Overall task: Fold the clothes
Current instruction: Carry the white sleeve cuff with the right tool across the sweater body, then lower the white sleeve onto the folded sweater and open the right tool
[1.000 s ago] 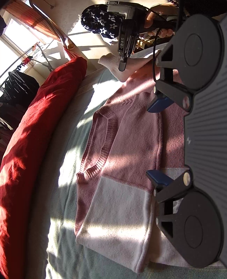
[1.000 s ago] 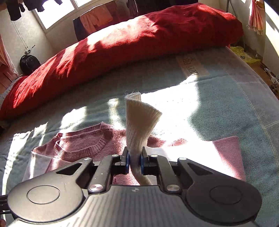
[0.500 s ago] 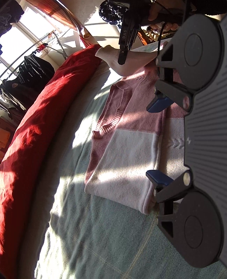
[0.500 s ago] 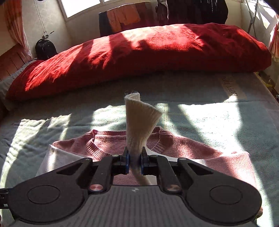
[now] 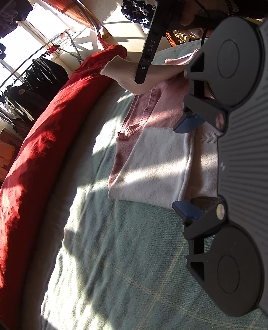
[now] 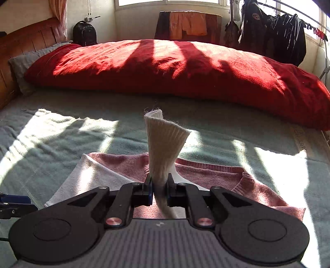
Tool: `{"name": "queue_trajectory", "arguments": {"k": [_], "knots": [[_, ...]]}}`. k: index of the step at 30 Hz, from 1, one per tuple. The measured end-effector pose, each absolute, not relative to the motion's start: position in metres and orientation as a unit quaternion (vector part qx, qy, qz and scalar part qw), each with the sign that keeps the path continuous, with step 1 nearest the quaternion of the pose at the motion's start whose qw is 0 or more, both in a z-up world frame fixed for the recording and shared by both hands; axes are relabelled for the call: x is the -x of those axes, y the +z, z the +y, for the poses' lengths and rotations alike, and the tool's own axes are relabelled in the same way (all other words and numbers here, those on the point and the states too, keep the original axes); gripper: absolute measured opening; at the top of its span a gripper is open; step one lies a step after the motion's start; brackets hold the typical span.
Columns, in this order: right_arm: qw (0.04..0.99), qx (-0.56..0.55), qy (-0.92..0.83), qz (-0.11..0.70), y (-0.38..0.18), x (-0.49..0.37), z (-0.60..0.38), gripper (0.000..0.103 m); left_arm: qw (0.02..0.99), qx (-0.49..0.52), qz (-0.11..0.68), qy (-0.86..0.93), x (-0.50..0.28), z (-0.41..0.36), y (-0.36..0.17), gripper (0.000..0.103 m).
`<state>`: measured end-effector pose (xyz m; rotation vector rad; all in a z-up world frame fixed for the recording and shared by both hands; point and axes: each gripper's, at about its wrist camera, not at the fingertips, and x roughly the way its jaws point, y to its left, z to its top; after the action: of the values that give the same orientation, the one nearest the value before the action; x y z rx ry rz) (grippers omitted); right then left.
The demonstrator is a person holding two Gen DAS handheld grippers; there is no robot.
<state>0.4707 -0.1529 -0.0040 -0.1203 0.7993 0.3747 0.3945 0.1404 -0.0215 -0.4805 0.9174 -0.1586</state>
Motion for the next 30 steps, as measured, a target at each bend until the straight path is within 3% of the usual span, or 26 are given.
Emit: {"name": "queue_trajectory", "arguments": {"k": [16, 30], "knots": [[0.885, 0.147, 0.18, 0.405, -0.047, -0.462, -0.111, 0.016, 0.862, 0.239, 0.442, -0.063, -0.38, 0.161, -0.03, 0.072], [0.872, 0.13, 0.236, 0.408, -0.037, -0.443, -0.104, 0.021, 0.866, 0.236, 0.437, -0.062, -0.38, 0.164, -0.023, 0.072]]}}
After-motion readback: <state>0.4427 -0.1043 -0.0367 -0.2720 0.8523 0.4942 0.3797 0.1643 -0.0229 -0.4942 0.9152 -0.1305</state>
